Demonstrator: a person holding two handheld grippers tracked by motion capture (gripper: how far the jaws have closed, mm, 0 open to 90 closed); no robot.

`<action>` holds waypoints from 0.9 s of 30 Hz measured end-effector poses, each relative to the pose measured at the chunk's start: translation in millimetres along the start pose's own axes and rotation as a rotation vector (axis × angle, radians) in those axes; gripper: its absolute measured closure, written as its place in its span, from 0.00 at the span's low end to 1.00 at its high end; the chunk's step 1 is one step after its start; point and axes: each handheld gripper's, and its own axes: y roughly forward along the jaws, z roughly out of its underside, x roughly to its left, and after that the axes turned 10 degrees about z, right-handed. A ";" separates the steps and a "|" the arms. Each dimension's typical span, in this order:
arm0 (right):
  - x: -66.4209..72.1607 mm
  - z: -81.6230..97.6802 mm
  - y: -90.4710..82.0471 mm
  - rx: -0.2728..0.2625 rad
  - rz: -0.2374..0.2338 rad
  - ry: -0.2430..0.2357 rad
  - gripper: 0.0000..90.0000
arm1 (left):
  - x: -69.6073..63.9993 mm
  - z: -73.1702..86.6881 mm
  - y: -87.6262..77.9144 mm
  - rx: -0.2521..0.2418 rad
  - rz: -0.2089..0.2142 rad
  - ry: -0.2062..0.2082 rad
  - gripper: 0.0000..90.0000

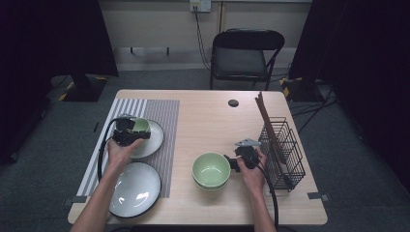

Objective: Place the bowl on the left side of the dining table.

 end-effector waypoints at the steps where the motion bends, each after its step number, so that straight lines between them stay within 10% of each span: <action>1: 0.0 0.0 0.0 0.000 0.000 0.000 0.20 | -0.4 0.4 1.2 0.002 -0.002 0.001 0.89; 19: 0.0 0.0 0.0 0.000 0.000 0.000 0.20 | 4.5 -2.2 -8.6 0.011 0.057 0.002 0.80; 27: -0.1 0.0 0.0 0.000 -0.001 -0.001 0.20 | 6.7 -3.9 -3.3 0.030 0.088 -0.003 0.91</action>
